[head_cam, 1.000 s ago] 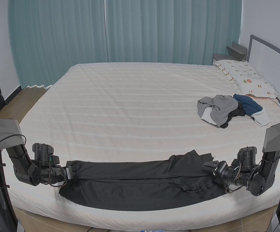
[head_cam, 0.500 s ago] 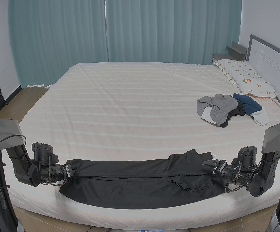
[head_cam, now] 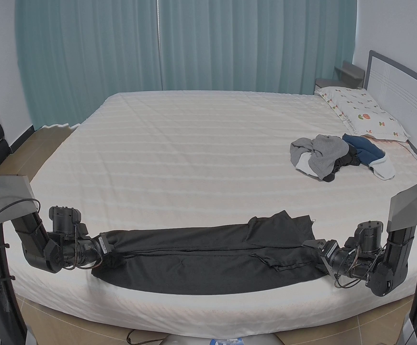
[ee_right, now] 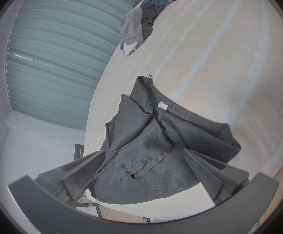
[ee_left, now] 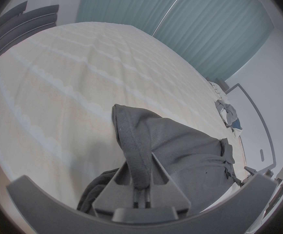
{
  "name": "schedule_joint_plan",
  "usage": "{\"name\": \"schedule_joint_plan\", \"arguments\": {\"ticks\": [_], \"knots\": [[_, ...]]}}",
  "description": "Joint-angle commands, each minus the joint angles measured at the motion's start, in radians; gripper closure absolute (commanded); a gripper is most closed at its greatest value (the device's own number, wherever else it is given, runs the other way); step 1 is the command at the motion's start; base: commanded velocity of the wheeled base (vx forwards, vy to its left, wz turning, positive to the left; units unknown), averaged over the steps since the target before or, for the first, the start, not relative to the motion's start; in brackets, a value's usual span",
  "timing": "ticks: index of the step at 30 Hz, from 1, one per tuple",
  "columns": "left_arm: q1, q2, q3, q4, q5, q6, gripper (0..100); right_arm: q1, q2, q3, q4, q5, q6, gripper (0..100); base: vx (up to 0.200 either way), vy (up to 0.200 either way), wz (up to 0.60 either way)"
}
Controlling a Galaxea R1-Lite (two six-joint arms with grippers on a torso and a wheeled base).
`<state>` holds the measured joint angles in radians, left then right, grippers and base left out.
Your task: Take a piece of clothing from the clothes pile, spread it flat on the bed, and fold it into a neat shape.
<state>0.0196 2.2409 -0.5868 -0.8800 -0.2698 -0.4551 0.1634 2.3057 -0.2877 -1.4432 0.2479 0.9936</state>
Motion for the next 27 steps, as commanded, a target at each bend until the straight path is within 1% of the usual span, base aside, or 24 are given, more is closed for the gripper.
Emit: {"name": "schedule_joint_plan", "arguments": {"ticks": [1, 3, 4, 5, 14, 20, 22, 23, 27], "knots": [[-0.023, -0.004, -0.015, -0.001, 0.001, -0.019, 100, 0.001, 0.004, 0.002, 0.0, 0.002, 0.0, 0, 0.0, 0.0, 0.0], [-0.027, -0.004, -0.018, 0.001, 0.003, -0.03, 100, -0.001, 0.004, 0.002, 0.0, 0.002, 0.0, 0, 0.0, 0.0, 0.0], [-0.036, -0.006, -0.025, 0.003, 0.006, -0.056, 100, -0.001, 0.004, 0.002, 0.0, 0.002, 0.0, 0, 0.0, 0.0, 0.0], [-0.038, -0.01, -0.028, 0.003, 0.006, -0.062, 100, -0.001, 0.004, 0.002, 0.0, 0.002, 0.0, 0, 0.0, 0.0, 0.0], [-0.072, -0.061, -0.028, 0.015, 0.02, -0.071, 100, -0.001, 0.004, 0.002, 0.0, 0.002, 0.0, 0, 0.0, -0.2, 0.0], [-0.109, -0.072, -0.038, 0.016, 0.103, -0.071, 100, -0.001, 0.006, 0.002, 0.0, 0.002, 0.0, 0, 0.0, -0.2, 0.0], [-0.115, -0.078, -0.042, 0.016, 0.112, -0.071, 100, -0.001, 0.006, 0.002, 0.0, 0.002, 0.0, 0, 0.0, -0.2, 0.0], [-0.136, -0.093, -0.047, 0.03, 0.135, -0.071, 100, -0.001, 0.006, 0.002, 0.0, 0.002, 0.0, 0, 0.0, -0.2, 0.0], [-0.182, -0.133, -0.087, 0.098, 0.165, -0.071, 100, 0.001, 0.006, 0.002, 0.0, 0.002, -0.001, 0, 0.0, -0.2, 0.0]]}}
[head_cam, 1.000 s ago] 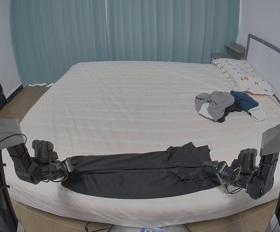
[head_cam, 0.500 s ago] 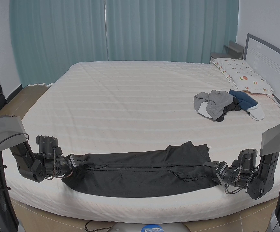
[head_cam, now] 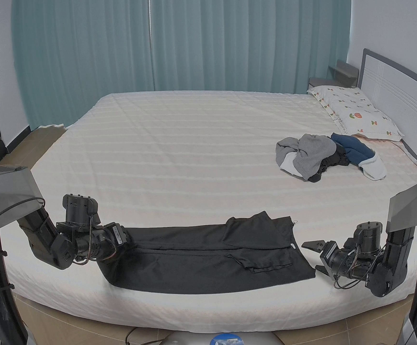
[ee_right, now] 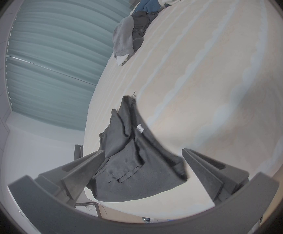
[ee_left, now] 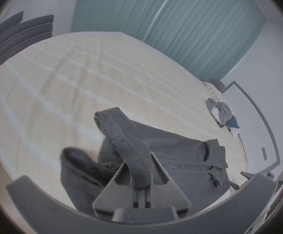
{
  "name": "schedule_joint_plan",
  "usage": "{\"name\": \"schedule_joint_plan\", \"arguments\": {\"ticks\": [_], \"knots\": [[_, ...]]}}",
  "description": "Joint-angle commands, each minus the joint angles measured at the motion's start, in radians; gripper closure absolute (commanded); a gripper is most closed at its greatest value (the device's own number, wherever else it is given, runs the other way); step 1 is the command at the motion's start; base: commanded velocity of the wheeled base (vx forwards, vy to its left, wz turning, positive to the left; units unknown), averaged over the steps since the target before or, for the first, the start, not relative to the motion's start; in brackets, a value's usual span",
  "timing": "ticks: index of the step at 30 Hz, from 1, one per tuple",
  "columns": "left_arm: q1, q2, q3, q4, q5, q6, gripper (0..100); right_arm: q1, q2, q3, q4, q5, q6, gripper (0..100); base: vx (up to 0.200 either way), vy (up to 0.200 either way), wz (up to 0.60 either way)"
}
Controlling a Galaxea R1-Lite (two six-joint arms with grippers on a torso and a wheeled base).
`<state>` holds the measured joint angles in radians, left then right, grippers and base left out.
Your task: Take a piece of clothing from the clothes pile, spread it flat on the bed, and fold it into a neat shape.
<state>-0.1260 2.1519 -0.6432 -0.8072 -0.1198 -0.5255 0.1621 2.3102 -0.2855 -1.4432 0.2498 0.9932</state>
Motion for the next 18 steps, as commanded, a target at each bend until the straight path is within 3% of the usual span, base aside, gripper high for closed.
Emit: {"name": "schedule_joint_plan", "arguments": {"ticks": [1, 6, 18], "knots": [[-0.06, -0.066, -0.061, 0.082, 0.038, -0.001, 100, 0.002, 0.001, 0.0, 0.0, 0.0, -0.001, 0, 0.0, -0.2, 0.0], [-0.141, -0.096, -0.176, 0.293, 0.109, -0.001, 100, 0.004, 0.001, 0.0, 0.0, -0.001, -0.001, 0, 0.0, -0.2, 0.0], [-0.351, -0.015, -0.447, 0.582, 0.215, -0.037, 100, 0.005, 0.009, 0.0, -0.002, -0.003, -0.007, 0, 0.0, -0.2, 0.0]]}}
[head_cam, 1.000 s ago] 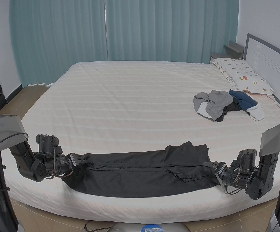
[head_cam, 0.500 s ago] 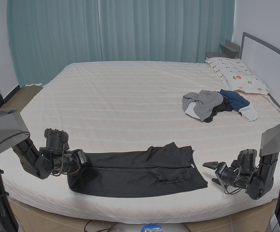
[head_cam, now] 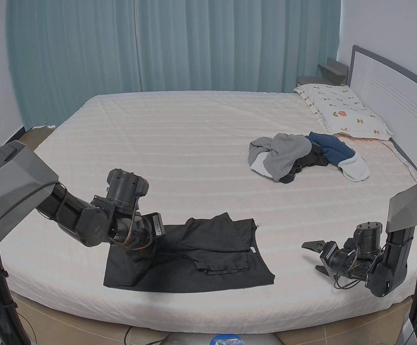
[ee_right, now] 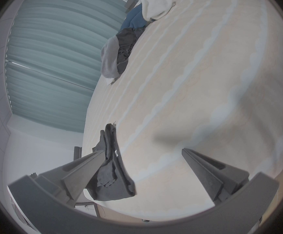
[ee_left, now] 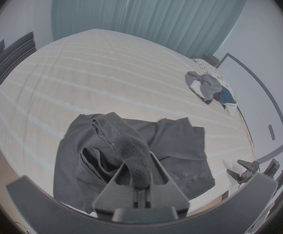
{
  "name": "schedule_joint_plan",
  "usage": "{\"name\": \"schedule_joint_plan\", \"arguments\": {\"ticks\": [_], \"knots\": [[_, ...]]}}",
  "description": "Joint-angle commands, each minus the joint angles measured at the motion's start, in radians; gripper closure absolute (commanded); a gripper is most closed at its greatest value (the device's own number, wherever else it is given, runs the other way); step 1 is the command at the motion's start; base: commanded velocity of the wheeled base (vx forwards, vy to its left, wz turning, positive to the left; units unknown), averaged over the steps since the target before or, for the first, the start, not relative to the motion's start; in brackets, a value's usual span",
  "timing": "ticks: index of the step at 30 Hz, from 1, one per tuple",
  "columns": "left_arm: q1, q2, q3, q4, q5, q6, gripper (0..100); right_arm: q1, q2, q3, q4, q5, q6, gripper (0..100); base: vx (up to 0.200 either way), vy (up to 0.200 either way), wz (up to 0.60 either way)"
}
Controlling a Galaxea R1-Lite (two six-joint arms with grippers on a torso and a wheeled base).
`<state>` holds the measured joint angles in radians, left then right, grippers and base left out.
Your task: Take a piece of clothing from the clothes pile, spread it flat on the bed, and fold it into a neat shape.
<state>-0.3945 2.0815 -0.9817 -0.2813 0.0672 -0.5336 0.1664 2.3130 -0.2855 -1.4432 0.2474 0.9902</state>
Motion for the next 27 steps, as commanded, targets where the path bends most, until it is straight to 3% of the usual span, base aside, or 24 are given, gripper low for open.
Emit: {"name": "schedule_joint_plan", "arguments": {"ticks": [1, 8, 17, 24, 25, 27], "knots": [[-0.087, 0.058, -0.12, 0.06, 0.028, -0.032, 100, 0.002, 0.008, 0.0, -0.002, 0.0, -0.004, 0, 0.0, -0.2, 0.0], [-0.145, 0.175, -0.301, 0.226, 0.031, -0.058, 100, 0.008, 0.023, 0.016, -0.046, 0.0, -0.007, 0, 0.0, -0.2, 0.0], [-0.178, 0.233, -0.391, 0.238, 0.019, -0.152, 100, 0.008, 0.034, 0.023, -0.063, -0.002, -0.01, 0, 0.0, 0.0, 0.0], [-0.187, 0.256, -0.414, 0.238, 0.023, -0.166, 100, 0.008, 0.036, 0.023, -0.063, -0.002, -0.01, 0, 0.0, 0.0, 0.0], [-0.187, 0.255, -0.416, 0.238, 0.023, -0.172, 0, 0.008, 0.036, 0.023, -0.063, -0.002, -0.01, 0, 0.0, 0.0, 0.0], [-0.188, 0.25, -0.411, 0.238, 0.023, -0.181, 0, 0.008, 0.036, 0.023, -0.063, -0.002, -0.01, 0, 0.0, 0.0, 0.0]]}}
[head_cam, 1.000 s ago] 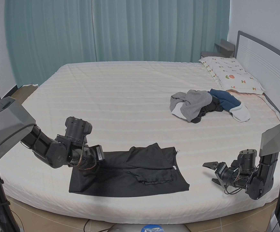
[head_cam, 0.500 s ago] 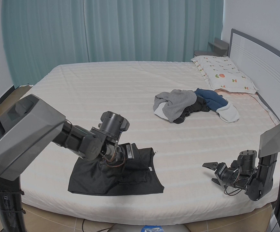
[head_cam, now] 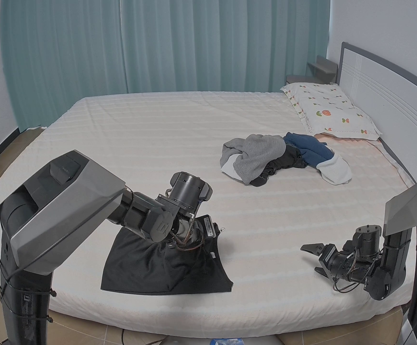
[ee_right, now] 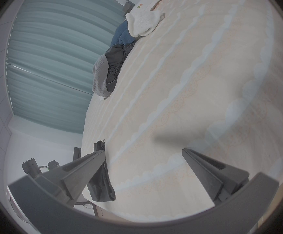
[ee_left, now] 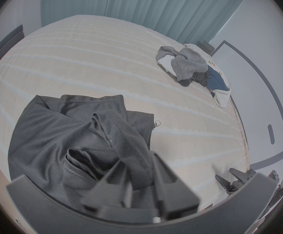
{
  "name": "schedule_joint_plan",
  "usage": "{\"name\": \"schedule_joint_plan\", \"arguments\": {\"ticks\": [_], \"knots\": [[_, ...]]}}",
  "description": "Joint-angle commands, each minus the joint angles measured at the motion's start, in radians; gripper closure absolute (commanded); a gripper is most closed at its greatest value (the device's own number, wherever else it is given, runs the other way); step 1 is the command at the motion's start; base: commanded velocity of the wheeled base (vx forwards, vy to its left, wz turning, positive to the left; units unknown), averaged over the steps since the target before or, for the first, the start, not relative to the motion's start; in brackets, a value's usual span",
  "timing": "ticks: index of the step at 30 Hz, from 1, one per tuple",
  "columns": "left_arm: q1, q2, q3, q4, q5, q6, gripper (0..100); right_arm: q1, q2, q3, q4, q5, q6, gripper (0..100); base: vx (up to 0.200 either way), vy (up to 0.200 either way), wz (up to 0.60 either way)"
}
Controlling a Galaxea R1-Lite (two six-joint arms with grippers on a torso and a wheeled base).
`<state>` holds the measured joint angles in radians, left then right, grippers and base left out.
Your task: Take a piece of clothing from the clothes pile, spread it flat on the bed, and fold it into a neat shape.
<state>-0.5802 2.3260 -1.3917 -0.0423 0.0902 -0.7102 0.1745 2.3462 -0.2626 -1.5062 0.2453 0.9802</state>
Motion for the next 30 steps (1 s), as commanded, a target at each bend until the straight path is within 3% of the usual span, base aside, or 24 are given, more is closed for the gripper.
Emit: {"name": "schedule_joint_plan", "arguments": {"ticks": [1, 7, 13, 16, 23, 30], "knots": [[-0.003, 0.003, 0.003, -0.001, 0.0, -0.009, 0, 0.0, 0.002, 0.0, 0.0, 0.0, 0.0, 0, 0.0, 0.0, 0.0], [-0.007, -0.04, 0.046, -0.001, -0.003, -0.034, 0, 0.0, 0.002, 0.0, 0.0, 0.0, 0.0, 0, 0.0, 0.0, 0.0], [0.023, -0.188, 0.165, -0.013, -0.064, -0.04, 0, 0.0, 0.002, 0.0, 0.0, 0.0, 0.0, 0, 0.0, 0.0, 0.0], [0.057, -0.261, 0.23, -0.017, -0.102, -0.055, 0, 0.0, 0.002, 0.002, 0.0, 0.0, 0.0, 0, 0.0, 0.0, 0.0], [0.218, -0.355, 0.392, -0.087, -0.222, -0.15, 0, 0.0, 0.001, 0.002, -0.002, 0.0, 0.0, 0, 0.0, 0.0, 0.0], [0.307, -0.366, 0.536, -0.214, -0.253, -0.193, 0, 0.007, 0.01, -0.004, -0.002, -0.017, -0.002, 0, 0.0, 0.114, 0.0]]}}
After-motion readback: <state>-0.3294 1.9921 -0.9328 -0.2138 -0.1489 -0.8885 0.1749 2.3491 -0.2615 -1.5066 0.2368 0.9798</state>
